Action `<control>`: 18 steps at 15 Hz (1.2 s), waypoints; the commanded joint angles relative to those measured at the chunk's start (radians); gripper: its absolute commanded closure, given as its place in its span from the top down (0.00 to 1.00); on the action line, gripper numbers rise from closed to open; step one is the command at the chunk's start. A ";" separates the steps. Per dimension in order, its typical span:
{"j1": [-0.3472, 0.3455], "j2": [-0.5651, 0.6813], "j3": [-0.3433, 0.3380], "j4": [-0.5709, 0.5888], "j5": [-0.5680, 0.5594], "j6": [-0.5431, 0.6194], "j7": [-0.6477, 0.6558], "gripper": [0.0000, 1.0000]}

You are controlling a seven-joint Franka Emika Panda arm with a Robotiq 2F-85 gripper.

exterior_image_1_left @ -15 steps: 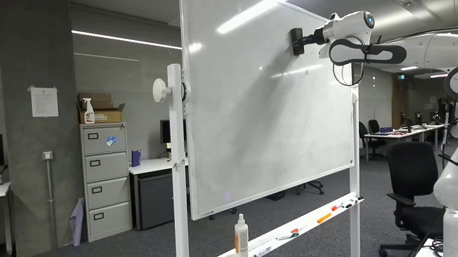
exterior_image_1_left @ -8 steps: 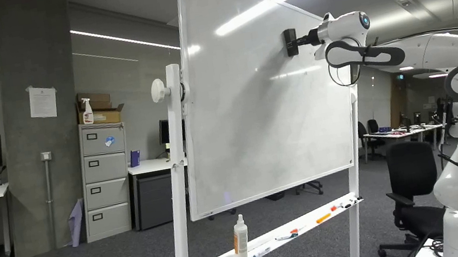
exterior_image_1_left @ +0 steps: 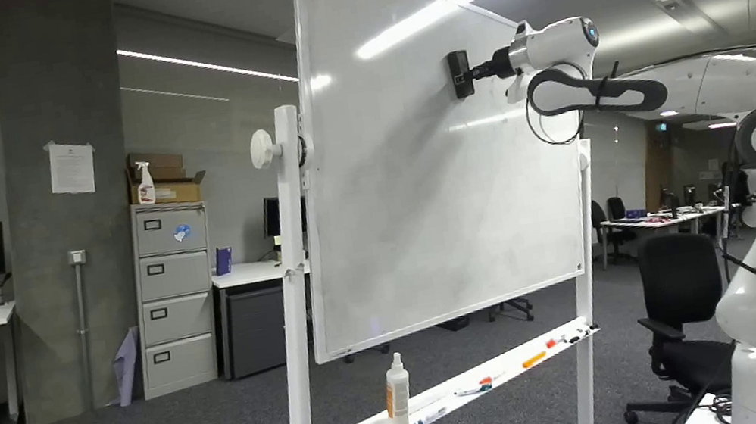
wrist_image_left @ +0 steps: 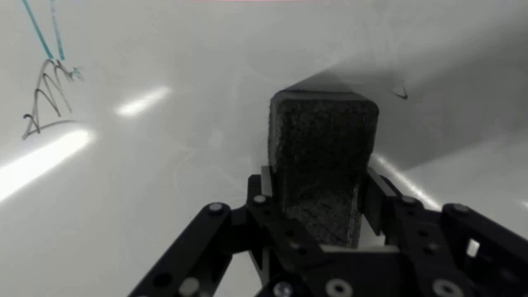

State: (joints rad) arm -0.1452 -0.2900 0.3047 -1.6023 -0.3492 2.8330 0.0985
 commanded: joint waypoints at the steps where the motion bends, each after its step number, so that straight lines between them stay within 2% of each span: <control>1: -0.008 0.102 0.014 0.064 -0.009 0.019 -0.002 0.30; 5: -0.023 0.079 -0.038 0.046 0.036 0.032 0.021 0.30; 6: 0.007 0.074 -0.078 0.037 0.038 0.032 0.036 0.30; 14: 0.011 0.022 -0.229 -0.046 0.190 0.049 0.087 0.30; 18: 0.016 0.021 -0.266 -0.105 0.245 0.052 0.089 0.30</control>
State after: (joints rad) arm -0.1161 -0.3295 0.0691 -1.6715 -0.1257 2.8401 0.1647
